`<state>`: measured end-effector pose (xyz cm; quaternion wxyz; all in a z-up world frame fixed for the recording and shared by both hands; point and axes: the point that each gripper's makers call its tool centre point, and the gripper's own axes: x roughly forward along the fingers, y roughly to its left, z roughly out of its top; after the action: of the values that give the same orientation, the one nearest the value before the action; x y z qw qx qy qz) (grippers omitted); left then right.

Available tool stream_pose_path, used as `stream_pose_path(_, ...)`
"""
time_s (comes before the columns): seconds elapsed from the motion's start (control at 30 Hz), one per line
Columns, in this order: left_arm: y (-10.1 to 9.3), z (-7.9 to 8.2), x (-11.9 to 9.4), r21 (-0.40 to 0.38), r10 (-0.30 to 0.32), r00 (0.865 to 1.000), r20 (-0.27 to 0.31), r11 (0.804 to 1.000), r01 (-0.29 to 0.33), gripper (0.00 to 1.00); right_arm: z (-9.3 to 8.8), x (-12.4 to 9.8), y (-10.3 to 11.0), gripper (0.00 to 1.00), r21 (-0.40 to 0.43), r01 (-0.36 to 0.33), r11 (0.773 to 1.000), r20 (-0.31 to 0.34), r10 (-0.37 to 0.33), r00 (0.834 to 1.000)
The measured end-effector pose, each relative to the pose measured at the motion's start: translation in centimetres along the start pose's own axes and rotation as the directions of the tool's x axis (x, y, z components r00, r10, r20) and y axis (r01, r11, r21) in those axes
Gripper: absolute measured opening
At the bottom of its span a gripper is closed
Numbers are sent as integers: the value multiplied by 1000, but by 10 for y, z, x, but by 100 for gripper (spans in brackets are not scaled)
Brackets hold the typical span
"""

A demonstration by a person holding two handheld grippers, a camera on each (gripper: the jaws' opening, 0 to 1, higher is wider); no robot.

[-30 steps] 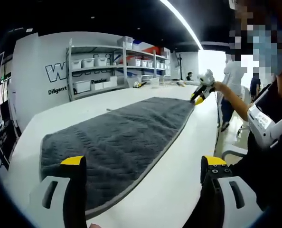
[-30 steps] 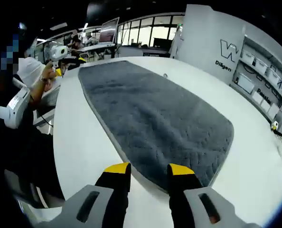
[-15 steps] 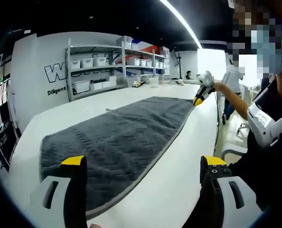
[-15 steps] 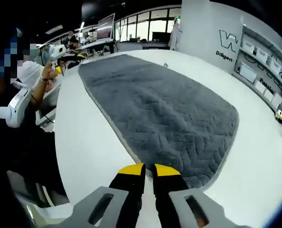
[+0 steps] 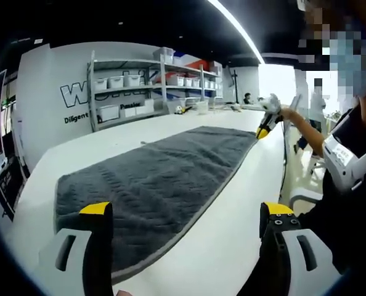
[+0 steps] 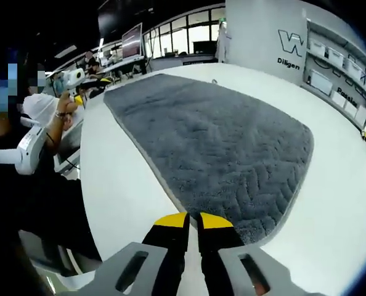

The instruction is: Open the folded towel by lifting each exposed corner and separating the folded layers until the towel lies flat within the target outline without major curled edges

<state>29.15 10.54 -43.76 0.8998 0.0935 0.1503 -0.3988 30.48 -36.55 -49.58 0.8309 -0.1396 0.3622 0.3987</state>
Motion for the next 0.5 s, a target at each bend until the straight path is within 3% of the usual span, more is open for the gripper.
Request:
stream_pose_path(0.13,6,-1,-6,-16,29,1000,10,999,-29,98,0,1,3,4,11,-8,1000,11,8,1000)
stream_pose_path(0.23,11,-2,-10,-31,51,999,15,998,-51,98,3,-2,7,14,-14,-5,1000,20,5,1000)
stream_pose_path(0.3,15,-4,-13,-40,65,998,16,997,-64,98,7,-4,4,23,-39,45,998,36,-44,998)
stream_pose_path(0.4,19,-5,-17,-54,87,996,19,995,-86,98,16,-10,4,27,-49,86,995,67,-83,994)
stream_pose_path(0.5,22,-6,-21,-71,106,994,29,992,-104,99,30,-15,6,39,-37,128,991,134,-122,984)
